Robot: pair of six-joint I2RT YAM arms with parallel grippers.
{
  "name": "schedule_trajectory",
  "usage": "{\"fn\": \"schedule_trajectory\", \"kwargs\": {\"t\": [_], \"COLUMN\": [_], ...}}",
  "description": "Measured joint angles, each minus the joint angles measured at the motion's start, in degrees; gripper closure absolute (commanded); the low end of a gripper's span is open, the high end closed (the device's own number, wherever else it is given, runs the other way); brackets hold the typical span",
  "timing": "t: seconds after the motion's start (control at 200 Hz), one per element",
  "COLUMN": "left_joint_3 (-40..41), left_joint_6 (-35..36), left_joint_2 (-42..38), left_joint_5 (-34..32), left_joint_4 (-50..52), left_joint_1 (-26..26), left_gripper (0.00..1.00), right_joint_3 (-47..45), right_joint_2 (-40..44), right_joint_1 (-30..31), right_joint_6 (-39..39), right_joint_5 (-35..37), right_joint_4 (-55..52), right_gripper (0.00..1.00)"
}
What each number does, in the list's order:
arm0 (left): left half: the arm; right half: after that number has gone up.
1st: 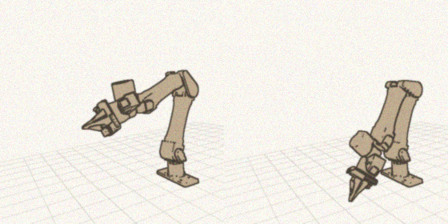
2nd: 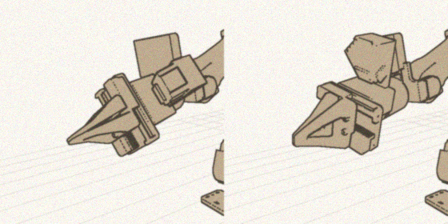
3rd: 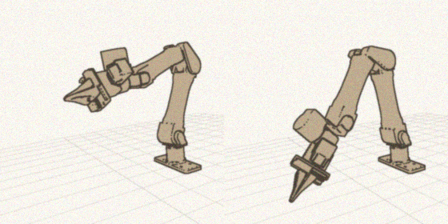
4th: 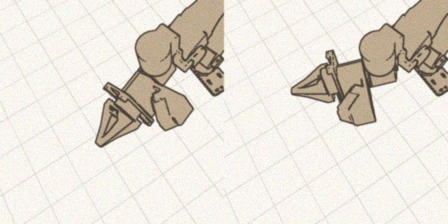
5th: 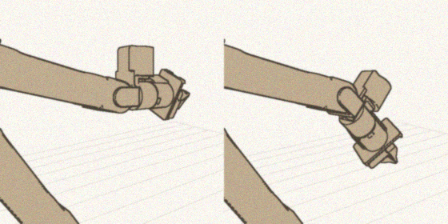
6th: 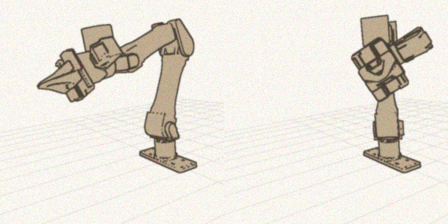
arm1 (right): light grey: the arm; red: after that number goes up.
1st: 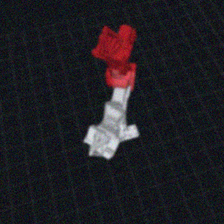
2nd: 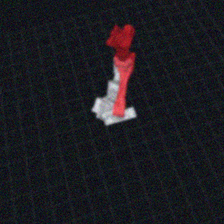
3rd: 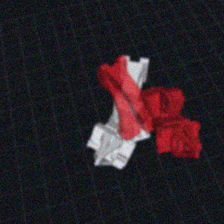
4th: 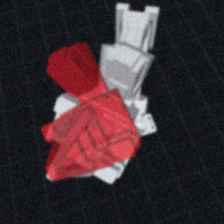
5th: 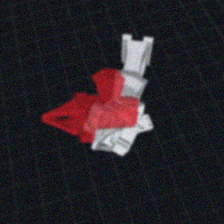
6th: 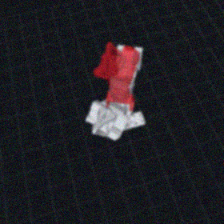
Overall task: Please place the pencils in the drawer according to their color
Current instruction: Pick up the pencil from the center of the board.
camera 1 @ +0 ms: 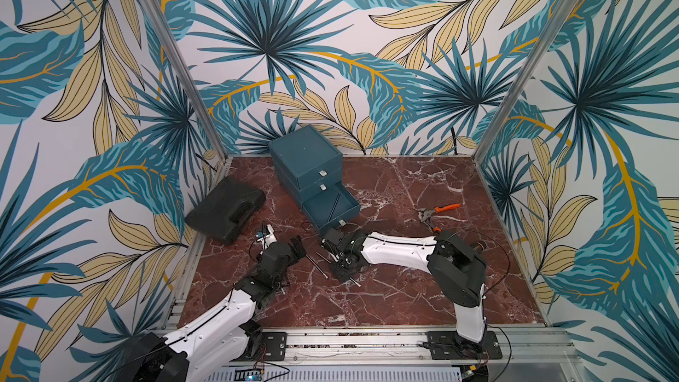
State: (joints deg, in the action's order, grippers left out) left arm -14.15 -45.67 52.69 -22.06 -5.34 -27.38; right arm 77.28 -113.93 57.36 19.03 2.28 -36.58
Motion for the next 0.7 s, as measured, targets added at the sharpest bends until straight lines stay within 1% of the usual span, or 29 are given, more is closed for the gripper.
{"fn": "schedule_trajectory", "kwargs": {"t": [0.11, 0.2, 0.496, 0.696], "left_joint_3": [0.0, 0.0, 0.0, 0.4], "left_joint_6": [0.0, 0.0, -0.2, -1.8], "left_joint_2": [0.0, 0.0, 0.0, 0.0], "left_joint_5": [0.0, 0.0, 0.0, -0.1], "left_joint_4": [0.0, 0.0, 0.0, -0.9], "left_joint_1": [0.0, 0.0, 0.0, 0.0], "left_gripper": [0.0, 0.0, 0.0, 0.0], "right_joint_3": [0.3, 0.3, 0.9, 0.9], "right_joint_2": [-0.2, -0.2, -0.5, -0.5], "right_joint_1": [0.0, 0.0, 0.0, 0.0], "right_joint_6": [-0.5, -0.7, -1.0, -1.1], "right_joint_5": [0.0, 0.0, -0.2, -0.2], "right_joint_4": [-0.2, -0.3, -0.9, -0.9], "right_gripper": [0.96, 1.0, 1.0, 1.0]}}
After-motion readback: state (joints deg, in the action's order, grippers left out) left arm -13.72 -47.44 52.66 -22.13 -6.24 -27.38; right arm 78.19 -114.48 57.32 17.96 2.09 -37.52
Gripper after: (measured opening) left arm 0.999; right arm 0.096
